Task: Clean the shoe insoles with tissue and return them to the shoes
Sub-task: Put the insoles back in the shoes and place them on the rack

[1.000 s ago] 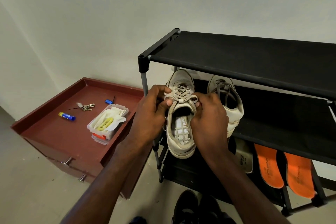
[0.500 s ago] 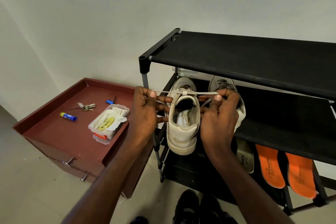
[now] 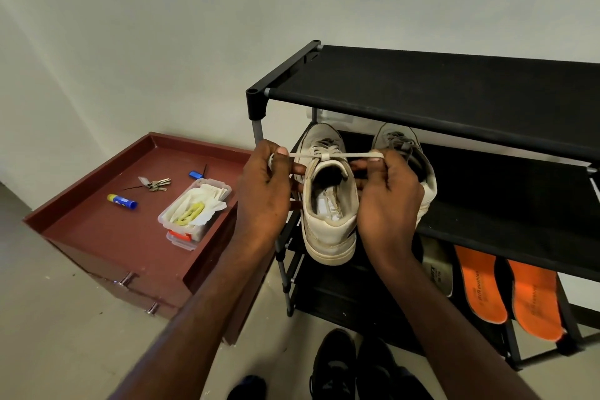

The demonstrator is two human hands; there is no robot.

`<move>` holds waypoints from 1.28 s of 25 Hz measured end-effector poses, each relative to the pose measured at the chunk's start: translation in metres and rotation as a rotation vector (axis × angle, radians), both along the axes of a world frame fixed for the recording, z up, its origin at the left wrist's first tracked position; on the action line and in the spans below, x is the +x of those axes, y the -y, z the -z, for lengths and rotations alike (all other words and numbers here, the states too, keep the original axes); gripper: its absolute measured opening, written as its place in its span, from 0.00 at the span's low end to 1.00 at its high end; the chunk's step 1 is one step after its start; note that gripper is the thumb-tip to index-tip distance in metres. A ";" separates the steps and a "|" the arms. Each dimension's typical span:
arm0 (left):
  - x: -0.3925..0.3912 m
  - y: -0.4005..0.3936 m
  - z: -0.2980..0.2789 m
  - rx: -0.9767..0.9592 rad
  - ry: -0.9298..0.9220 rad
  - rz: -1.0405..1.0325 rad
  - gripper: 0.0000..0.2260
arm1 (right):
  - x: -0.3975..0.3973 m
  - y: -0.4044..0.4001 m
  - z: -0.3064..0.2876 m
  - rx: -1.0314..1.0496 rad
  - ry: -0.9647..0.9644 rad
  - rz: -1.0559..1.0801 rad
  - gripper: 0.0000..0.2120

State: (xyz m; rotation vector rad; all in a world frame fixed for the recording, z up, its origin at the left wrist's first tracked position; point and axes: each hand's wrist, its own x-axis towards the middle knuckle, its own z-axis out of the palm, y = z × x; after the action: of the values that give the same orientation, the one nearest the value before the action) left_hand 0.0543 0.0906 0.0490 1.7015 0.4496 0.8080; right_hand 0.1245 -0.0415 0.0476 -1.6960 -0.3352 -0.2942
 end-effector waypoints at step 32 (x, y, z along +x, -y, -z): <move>-0.013 0.021 -0.042 0.395 -0.016 0.246 0.08 | -0.003 0.021 -0.075 -0.100 -0.581 -0.338 0.17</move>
State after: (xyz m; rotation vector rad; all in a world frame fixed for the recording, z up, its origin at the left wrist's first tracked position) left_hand 0.0416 0.0698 0.0912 2.0797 0.0866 0.7345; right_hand 0.1219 -0.0621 0.1229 -1.7058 -0.1967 0.4655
